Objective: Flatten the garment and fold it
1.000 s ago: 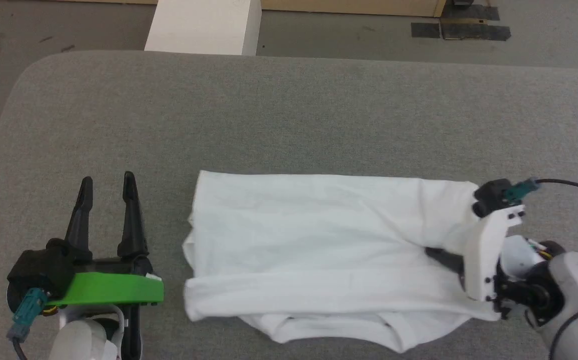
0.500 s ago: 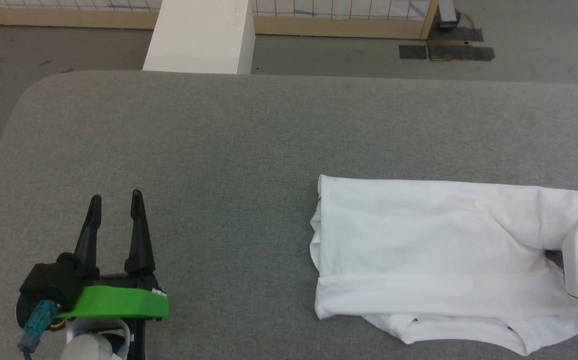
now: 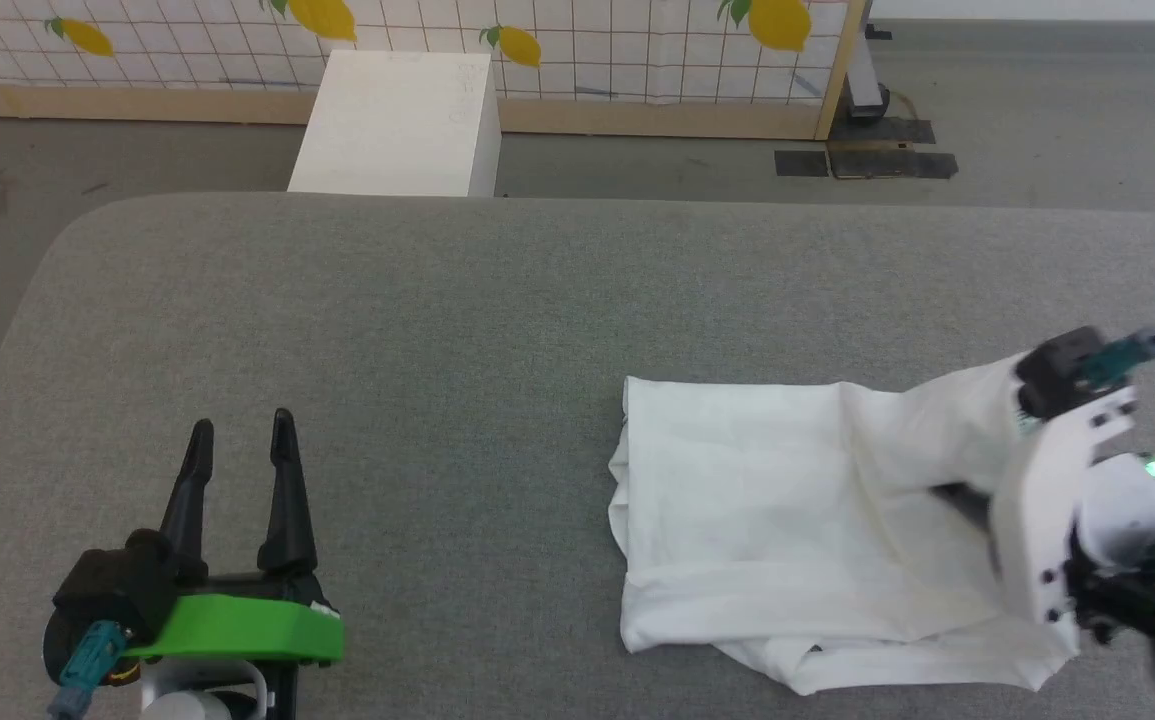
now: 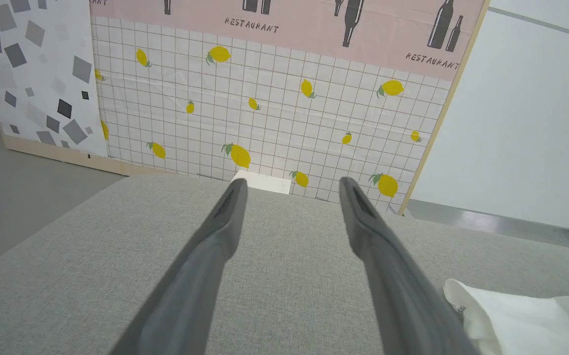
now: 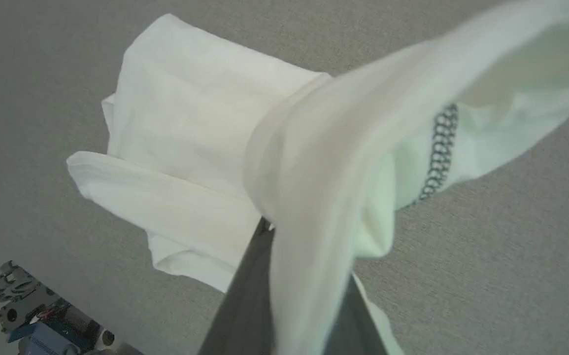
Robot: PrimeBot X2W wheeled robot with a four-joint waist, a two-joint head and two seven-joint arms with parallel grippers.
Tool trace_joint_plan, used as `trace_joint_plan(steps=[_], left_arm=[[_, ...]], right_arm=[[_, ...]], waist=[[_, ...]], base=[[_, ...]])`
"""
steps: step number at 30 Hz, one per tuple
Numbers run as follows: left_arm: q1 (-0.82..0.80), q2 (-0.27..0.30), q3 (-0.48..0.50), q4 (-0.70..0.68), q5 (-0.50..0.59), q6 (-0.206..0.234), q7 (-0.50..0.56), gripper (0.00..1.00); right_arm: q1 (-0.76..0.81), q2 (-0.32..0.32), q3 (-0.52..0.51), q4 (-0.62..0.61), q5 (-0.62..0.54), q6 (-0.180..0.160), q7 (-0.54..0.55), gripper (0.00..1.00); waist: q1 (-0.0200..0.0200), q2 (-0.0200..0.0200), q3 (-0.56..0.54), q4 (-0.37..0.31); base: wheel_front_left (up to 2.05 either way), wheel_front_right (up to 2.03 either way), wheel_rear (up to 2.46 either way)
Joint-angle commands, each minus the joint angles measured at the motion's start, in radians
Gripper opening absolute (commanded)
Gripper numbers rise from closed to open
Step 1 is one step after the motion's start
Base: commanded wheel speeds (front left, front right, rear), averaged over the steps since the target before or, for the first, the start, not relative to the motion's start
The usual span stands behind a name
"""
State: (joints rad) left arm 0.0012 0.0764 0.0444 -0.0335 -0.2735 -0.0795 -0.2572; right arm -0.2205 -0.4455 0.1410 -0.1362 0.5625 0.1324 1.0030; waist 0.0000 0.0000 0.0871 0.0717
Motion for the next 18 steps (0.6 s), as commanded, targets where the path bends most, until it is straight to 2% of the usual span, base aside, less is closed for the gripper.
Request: trace_joint_plan(steps=[1,9,18], left_arm=[[0.01,-0.004,-0.005,0.003,0.007,-0.008,-0.005,1.0],[0.0,-0.008,-0.022,0.003,0.004,-0.018,-0.005,1.0],[-0.006,-0.014,-0.03,0.005,-0.003,-0.022,-0.005,1.0]], right_arm=[[-0.009,0.031,0.026,0.006,0.002,-0.002,-0.007,0.0],[-0.092,0.158,0.143,0.144,-0.023,-0.002,-0.085,0.0],[-0.196,0.215,0.217,0.328,-0.061,-0.002,-0.176,0.0]], waist=[[0.0,0.0,-0.001,0.006],[0.0,0.0,0.029,0.051],[0.0,0.0,0.074,0.099]], base=[[0.0,0.0,0.0],[0.0,0.0,0.0],[0.0,0.0,0.0]])
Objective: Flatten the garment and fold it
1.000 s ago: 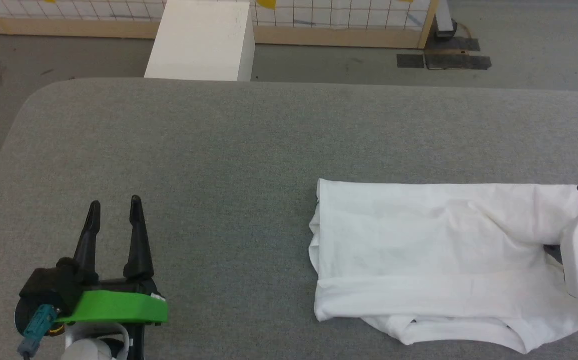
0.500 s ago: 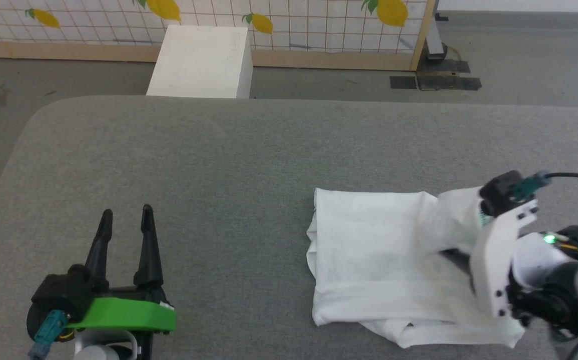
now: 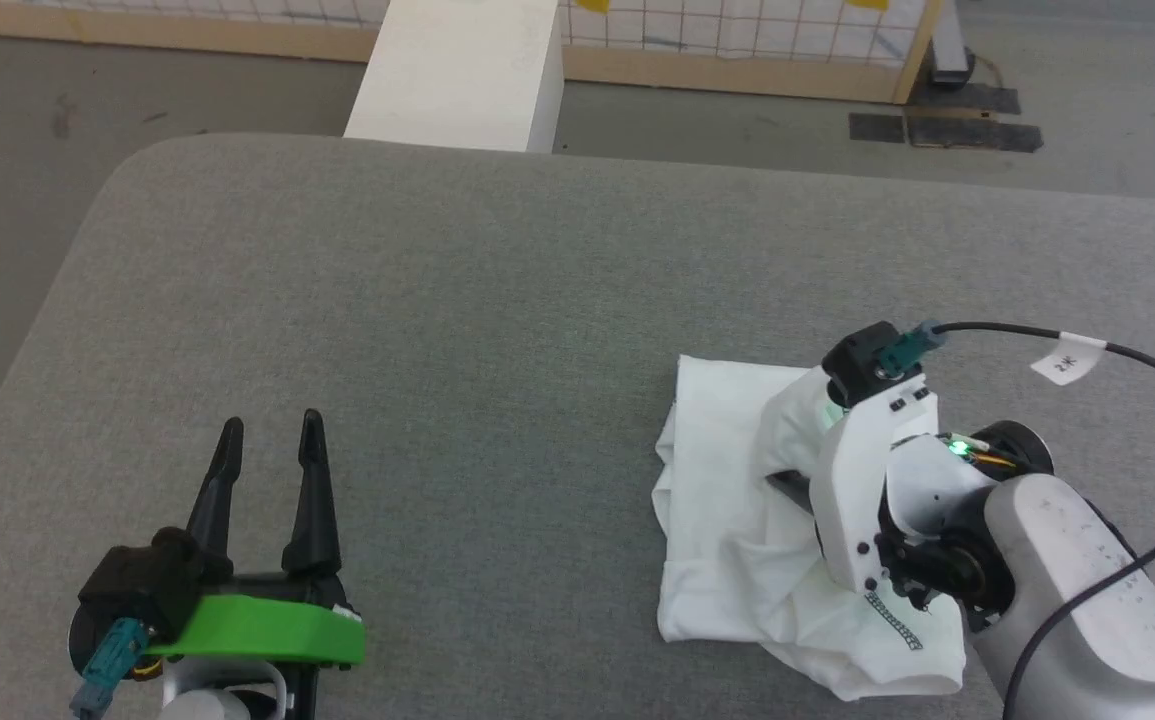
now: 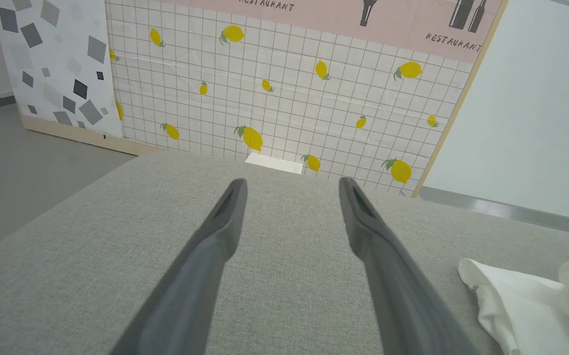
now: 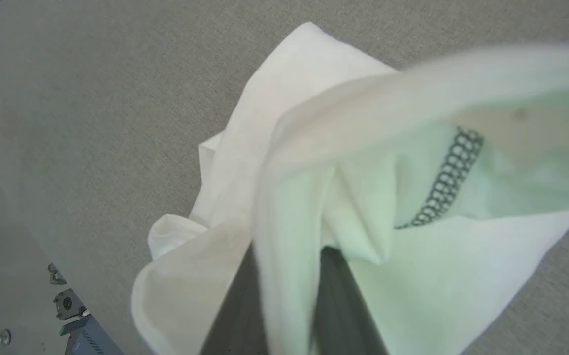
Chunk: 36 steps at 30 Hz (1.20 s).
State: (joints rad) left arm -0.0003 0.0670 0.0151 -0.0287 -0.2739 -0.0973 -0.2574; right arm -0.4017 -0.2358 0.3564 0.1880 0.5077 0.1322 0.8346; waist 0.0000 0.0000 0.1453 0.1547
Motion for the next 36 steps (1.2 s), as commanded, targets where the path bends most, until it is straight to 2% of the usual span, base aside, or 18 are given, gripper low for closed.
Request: trace_joint_plan(steps=[1,4,5,6,7,18,23,27,33,36], left_arm=[[-0.007,-0.006,-0.001,0.0,-0.003,-0.004,-0.004,1.0],[-0.014,-0.008,-0.004,0.002,-0.006,-0.004,-0.004,1.0],[-0.017,-0.009,-0.005,0.002,-0.007,-0.004,-0.004,1.0],[-0.019,-0.01,-0.005,0.003,-0.007,-0.004,-0.004,1.0],[-0.02,-0.011,-0.005,0.004,-0.008,-0.004,-0.004,1.0],[-0.023,-0.014,-0.003,0.011,-0.007,-0.005,-0.004,1.0],[-0.011,-0.015,0.013,0.006,0.001,-0.004,-0.004,1.0],[0.003,-0.013,0.028,-0.002,0.008,-0.003,-0.004,1.0],[0.018,-0.012,0.04,-0.017,0.017,-0.003,-0.004,1.0],[0.019,-0.012,0.037,-0.021,0.02,-0.005,-0.004,1.0]], right_arm=[[-0.023,0.007,0.008,0.026,-0.013,-0.002,-0.013,0.0],[-0.039,0.007,0.027,0.076,-0.026,-0.002,-0.03,0.0],[-0.044,0.009,0.035,0.089,-0.026,-0.002,-0.04,0.21],[-0.048,0.01,0.043,0.096,-0.023,-0.002,-0.047,0.94],[-0.055,0.01,0.054,0.1,-0.023,-0.002,-0.06,1.0],[-0.127,0.0,0.185,0.005,0.027,-0.002,-0.133,1.0],[-0.135,0.001,0.171,-0.049,0.041,-0.002,-0.167,1.0],[-0.108,-0.008,0.083,-0.093,0.016,-0.002,-0.197,1.0],[0.01,-0.021,-0.13,-0.111,-0.147,-0.002,-0.174,1.0],[0.085,0.002,-0.209,-0.103,-0.234,-0.002,-0.131,1.0]], waist=[[0.0,0.0,0.021,0.021],[0.0,0.0,0.03,0.03],[0.0,0.0,0.032,0.033],[0.0,0.0,0.033,0.034],[0.0,0.0,0.033,0.035],[0.0,0.0,0.012,0.002],[0.0,0.0,-0.014,-0.03],[0.0,0.0,-0.033,-0.056],[0.0,0.0,-0.042,-0.08],[0.0,0.0,-0.035,-0.082]], base=[[0.0,0.0,0.0],[0.0,0.0,0.0],[0.0,0.0,0.0],[0.0,0.0,0.0],[0.0,0.0,0.0],[0.0,0.0,0.0],[0.0,0.0,0.0],[0.0,0.0,0.0],[0.0,0.0,0.0],[0.0,0.0,0.0]])
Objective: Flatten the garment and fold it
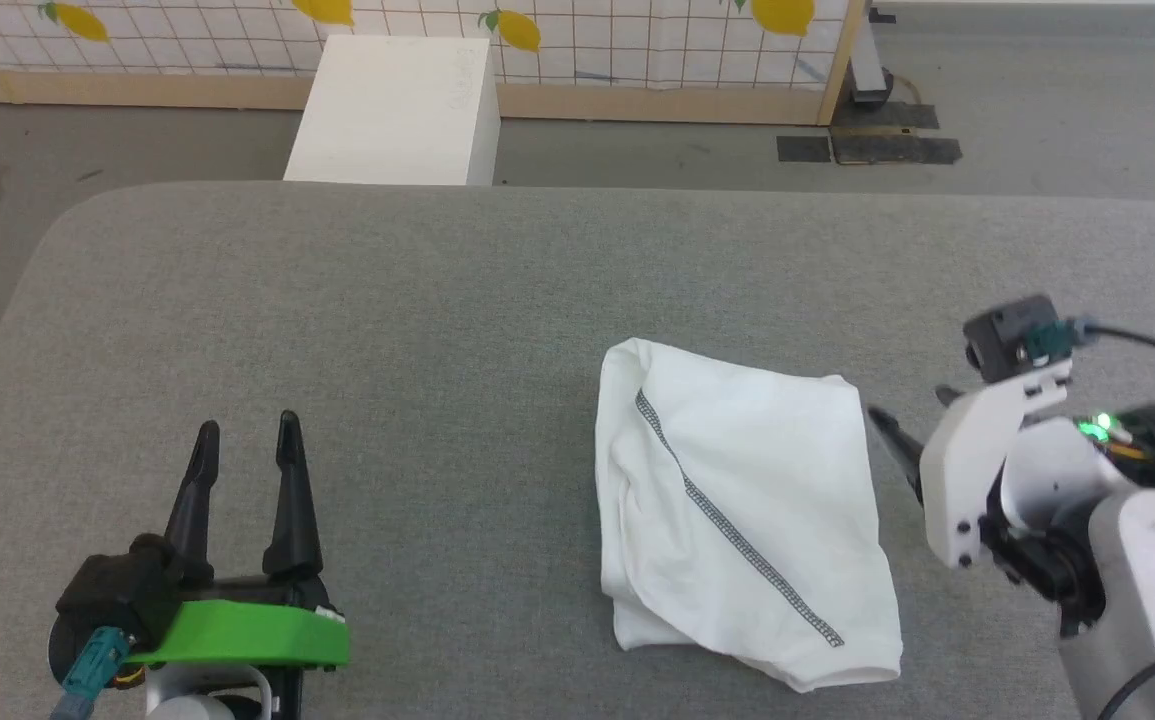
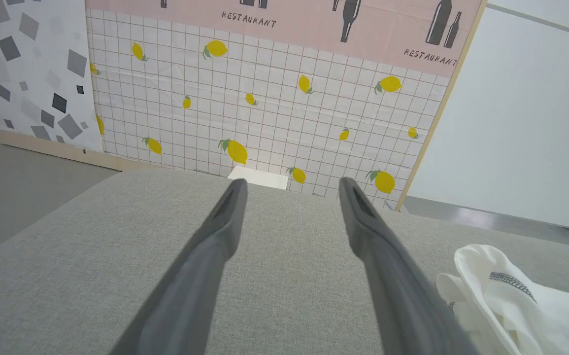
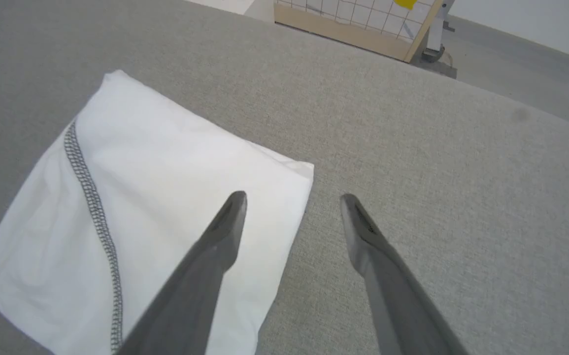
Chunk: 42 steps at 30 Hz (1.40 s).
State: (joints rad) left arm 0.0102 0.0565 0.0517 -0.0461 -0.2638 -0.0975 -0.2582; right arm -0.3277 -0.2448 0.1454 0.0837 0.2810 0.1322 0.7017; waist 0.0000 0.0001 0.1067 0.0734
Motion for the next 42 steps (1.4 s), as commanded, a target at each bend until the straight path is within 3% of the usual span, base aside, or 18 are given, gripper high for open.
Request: trace_joint_plan(steps=[1,8,20,21,22,26,30,37,42], left_arm=[[0.008,-0.002,-0.001,-0.004,0.01,-0.005,-0.004,1.0],[-0.008,-0.002,-0.021,0.005,0.008,-0.01,-0.004,1.0],[-0.023,-0.003,-0.032,0.019,0.01,-0.014,-0.004,1.0],[-0.021,-0.004,-0.031,0.019,0.01,-0.014,-0.004,1.0],[-0.021,-0.004,-0.031,0.02,0.011,-0.014,-0.004,1.0],[-0.021,-0.004,-0.028,0.019,0.012,-0.012,-0.004,1.0],[-0.006,-0.003,-0.01,0.005,0.012,-0.006,-0.004,1.0],[-0.004,0.003,0.021,-0.022,0.014,0.003,-0.004,1.0],[-0.028,0.02,0.035,-0.038,0.025,0.008,-0.004,1.0]], right_arm=[[0.029,0.02,-0.011,0.004,-0.025,-0.002,0.011,1.0],[0.104,0.101,-0.031,0.068,-0.092,-0.002,0.044,1.0],[0.078,0.121,-0.007,0.242,-0.144,-0.002,0.068,1.0],[0.075,0.12,-0.005,0.249,-0.139,-0.002,0.072,0.33],[0.07,0.116,0.002,0.251,-0.13,-0.002,0.07,0.0],[0.044,0.088,0.038,0.244,-0.103,-0.002,0.06,0.0],[0.004,0.046,0.132,0.227,-0.068,-0.002,0.059,0.0],[-0.137,-0.081,0.377,0.188,0.012,-0.002,0.073,0.0],[-0.244,-0.161,0.492,0.196,0.061,-0.002,0.048,0.0]], waist=[[0.0,-0.0001,0.007,-0.001],[0.0,-0.0001,0.038,0.018],[0.0,-0.0001,0.051,0.045],[0.0,-0.0001,0.051,0.045],[0.0,-0.0001,0.052,0.043],[0.0,-0.0001,0.053,0.023],[0.0,-0.0001,0.053,-0.043],[0.0,-0.0001,0.104,-0.245],[0.0,-0.0001,0.15,-0.361]], base=[[0.0,0.0,0.0],[0.0,0.0,0.0],[0.0,0.0,0.0],[0.0,0.0,0.0],[0.0,0.0,0.0],[0.0,0.0,0.0],[0.0,0.0,0.0],[0.0,0.0,0.0],[0.0,0.0,0.0]])
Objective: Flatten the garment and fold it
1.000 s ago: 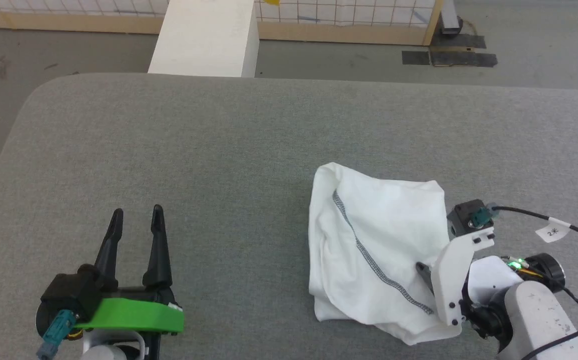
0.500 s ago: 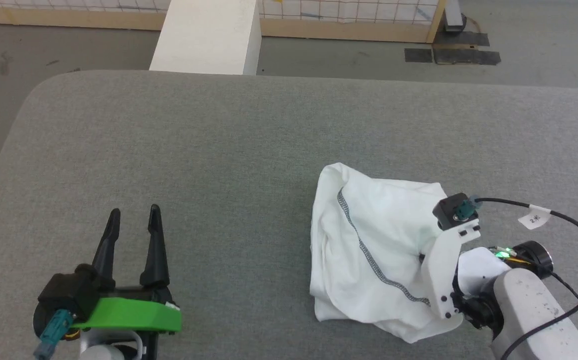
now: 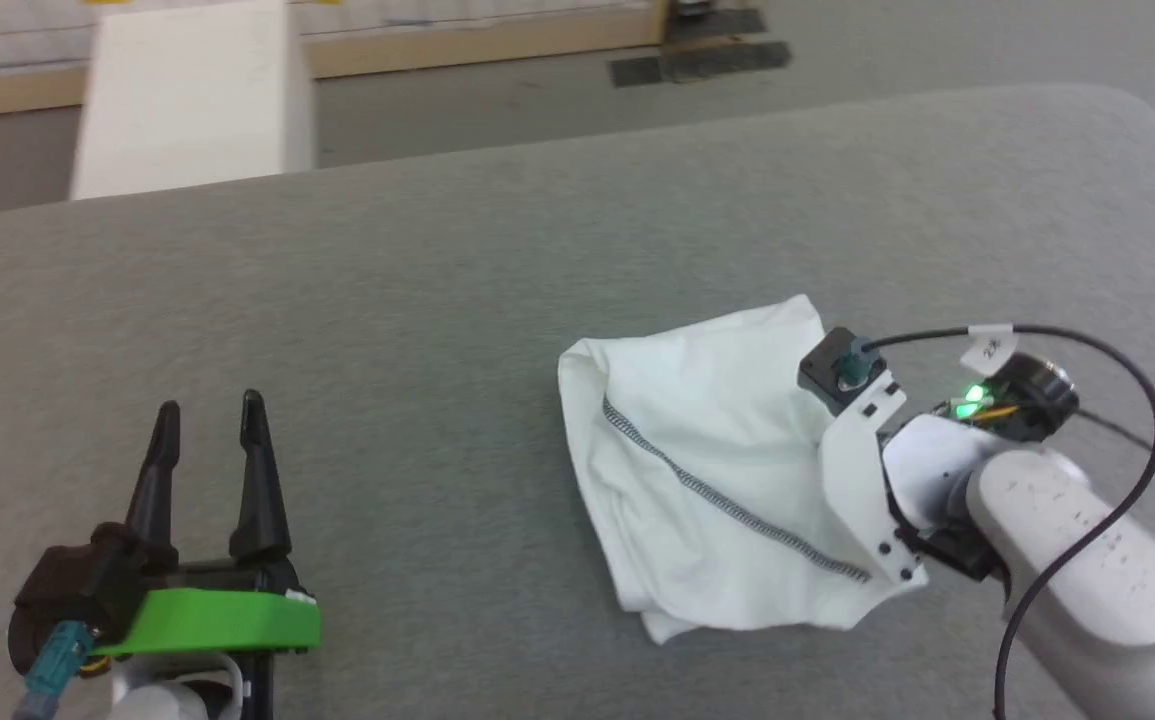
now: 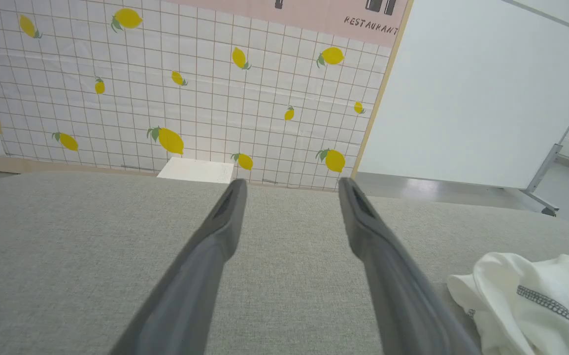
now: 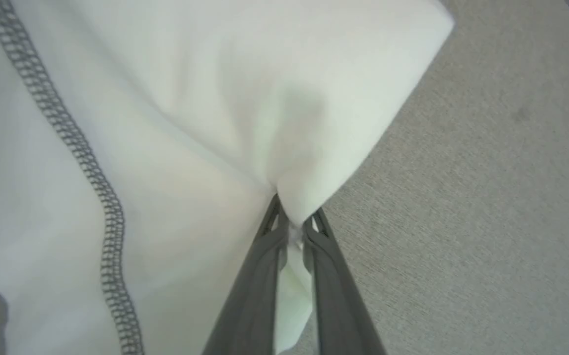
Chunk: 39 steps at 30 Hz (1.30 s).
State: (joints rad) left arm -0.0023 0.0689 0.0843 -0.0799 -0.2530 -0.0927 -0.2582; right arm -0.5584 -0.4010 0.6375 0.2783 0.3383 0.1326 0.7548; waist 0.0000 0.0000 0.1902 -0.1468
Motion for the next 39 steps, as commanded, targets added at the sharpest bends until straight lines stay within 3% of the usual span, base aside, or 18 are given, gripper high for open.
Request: trace_joint_plan(steps=[1,9,19,27,36,37,38,39], left_arm=[[-0.02,0.01,0.004,-0.008,0.017,0.006,-0.004,1.0],[-0.062,0.048,0.016,-0.054,0.037,0.017,0.01,1.0],[-0.112,0.098,0.023,-0.136,0.052,0.026,0.071,1.0],[-0.131,0.121,0.027,-0.184,0.058,0.034,0.102,1.0],[-0.126,0.131,0.022,-0.198,0.057,0.038,0.113,1.0],[-0.125,0.131,0.021,-0.197,0.056,0.038,0.113,1.0],[-0.123,0.131,0.019,-0.194,0.056,0.038,0.113,1.0],[-0.122,0.131,0.018,-0.192,0.055,0.039,0.112,1.0]], right_arm=[[-0.031,-0.018,0.017,0.006,0.011,-0.002,-0.014,0.0],[-0.167,-0.147,0.044,0.083,0.041,-0.002,-0.095,0.0],[-0.268,-0.273,-0.134,0.228,-0.016,-0.002,-0.187,0.0],[-0.314,-0.283,-0.336,0.37,-0.102,-0.002,-0.248,0.0],[-0.321,-0.246,-0.56,0.484,-0.232,-0.002,-0.25,0.0],[-0.319,-0.241,-0.577,0.487,-0.246,-0.002,-0.253,0.38],[-0.315,-0.234,-0.597,0.488,-0.261,-0.002,-0.258,1.0],[-0.313,-0.228,-0.61,0.487,-0.272,-0.002,-0.264,1.0]], waist=[[0.0,0.0,0.075,-0.156],[0.0,0.0,0.178,-0.209],[0.0,0.0,0.355,-0.177],[0.0,0.0,0.436,-0.145],[0.0,0.0,0.441,-0.121],[0.0,0.0,0.438,-0.118],[0.0,0.0,0.433,-0.117],[0.0,0.0,0.428,-0.116]], base=[[0.0,0.0,0.0],[0.0,0.0,0.0],[0.0,0.0,0.0],[0.0,0.0,0.0],[0.0,0.0,0.0],[0.0,0.0,0.0],[0.0,0.0,0.0],[0.0,0.0,0.0]])
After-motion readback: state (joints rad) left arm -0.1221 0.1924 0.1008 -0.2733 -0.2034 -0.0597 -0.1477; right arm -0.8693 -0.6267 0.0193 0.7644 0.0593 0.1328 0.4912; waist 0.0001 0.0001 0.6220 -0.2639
